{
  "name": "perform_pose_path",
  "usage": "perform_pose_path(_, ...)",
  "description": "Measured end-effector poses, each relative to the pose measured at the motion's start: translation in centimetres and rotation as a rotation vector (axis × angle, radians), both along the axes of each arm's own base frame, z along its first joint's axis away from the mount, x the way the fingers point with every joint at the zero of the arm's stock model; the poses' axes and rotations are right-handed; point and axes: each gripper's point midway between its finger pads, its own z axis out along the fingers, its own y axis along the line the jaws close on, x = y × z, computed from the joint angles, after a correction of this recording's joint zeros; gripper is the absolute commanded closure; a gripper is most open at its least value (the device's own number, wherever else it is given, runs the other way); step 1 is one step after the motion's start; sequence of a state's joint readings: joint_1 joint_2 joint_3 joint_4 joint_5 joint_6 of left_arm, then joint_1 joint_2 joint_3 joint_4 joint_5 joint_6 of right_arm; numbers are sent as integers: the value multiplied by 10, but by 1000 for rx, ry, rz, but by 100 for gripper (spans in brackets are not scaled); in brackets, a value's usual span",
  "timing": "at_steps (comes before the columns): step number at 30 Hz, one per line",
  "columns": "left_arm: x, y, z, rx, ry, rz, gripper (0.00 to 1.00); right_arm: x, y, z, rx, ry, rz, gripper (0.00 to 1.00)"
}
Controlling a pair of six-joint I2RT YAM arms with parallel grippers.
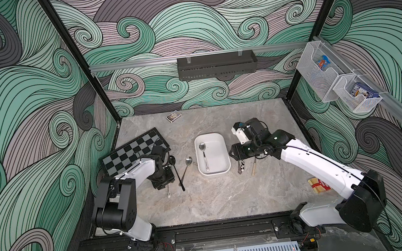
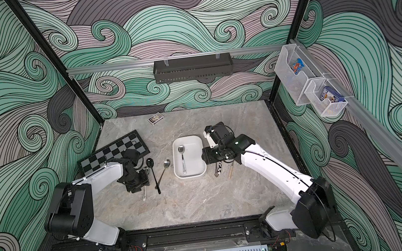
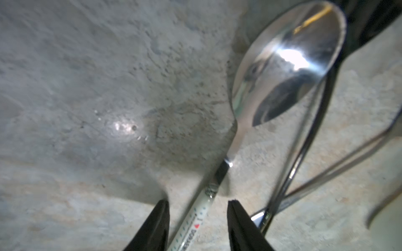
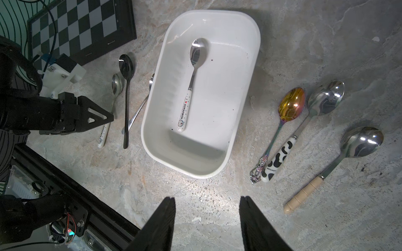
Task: Put the spoon into the storage box
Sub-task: Pick up the spoon from the center of the board.
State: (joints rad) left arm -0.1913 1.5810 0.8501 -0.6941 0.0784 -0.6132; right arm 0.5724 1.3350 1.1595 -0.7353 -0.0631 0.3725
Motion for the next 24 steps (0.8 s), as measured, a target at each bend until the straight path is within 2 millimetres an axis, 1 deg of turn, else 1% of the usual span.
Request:
perform_pose_path(4,7,0,0,8,-10,0,55,-4,-4,4,13,-17,7,47)
perform_pose_path(10,7,2,-1,29,-10,-7,67,-1,-8,14,46,-40,-3,47)
perform_pose_path(14,6,4,-2,49,-8,-11,79,-2,-10,16,59,-46,-7,47)
perform_pose_path(16,6,5,-2,57,-8,-14,85,-4,-13,14,60,-45,-9,47)
perform_pose_path(17,6,5,-2,59,-7,-16,87,-5,-14,12,60,-44,-12,46)
perform_pose_path(18,6,5,-2,57,-8,-17,88,-6,-18,10,60,-42,-18,46)
perform_pose_path(22,7,2,-1,53,-19,-28,100,-7,-34,0,61,-32,-61,46)
perform_pose_path(24,7,-2,-1,49,-23,-39,100,-8,-42,-8,63,-24,-82,46)
